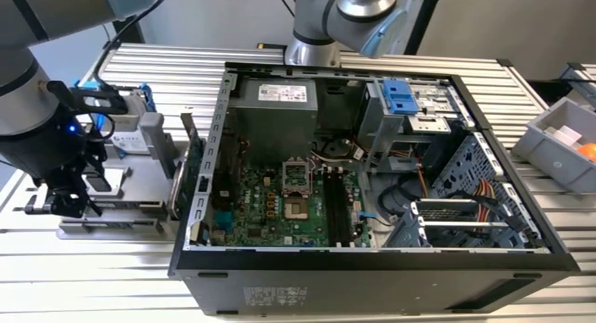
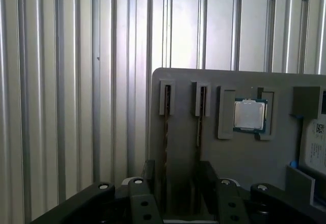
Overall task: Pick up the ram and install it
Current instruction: 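Pick up the ram and move it above insertion slot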
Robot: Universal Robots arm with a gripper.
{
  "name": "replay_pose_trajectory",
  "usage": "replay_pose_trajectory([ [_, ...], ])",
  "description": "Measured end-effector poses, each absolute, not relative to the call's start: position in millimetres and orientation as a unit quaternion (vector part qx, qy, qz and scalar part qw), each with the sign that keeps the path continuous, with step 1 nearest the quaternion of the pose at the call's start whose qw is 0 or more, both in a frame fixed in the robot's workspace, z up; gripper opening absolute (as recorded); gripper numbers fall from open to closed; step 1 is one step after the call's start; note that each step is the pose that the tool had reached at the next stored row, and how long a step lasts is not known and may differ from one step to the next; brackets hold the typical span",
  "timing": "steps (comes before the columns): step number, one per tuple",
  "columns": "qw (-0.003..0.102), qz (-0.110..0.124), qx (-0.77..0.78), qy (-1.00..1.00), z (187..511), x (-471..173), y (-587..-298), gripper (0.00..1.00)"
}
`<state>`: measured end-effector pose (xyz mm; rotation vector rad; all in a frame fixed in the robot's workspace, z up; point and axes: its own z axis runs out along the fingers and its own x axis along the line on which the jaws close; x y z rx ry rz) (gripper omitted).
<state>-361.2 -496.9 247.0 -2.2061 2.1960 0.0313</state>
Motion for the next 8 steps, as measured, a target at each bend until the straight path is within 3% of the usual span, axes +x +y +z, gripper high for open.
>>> replay_pose_trajectory([
  [8,0.014,0.01,-0.709,0.705,241.2,-361.2,-496.9,1.0],
])
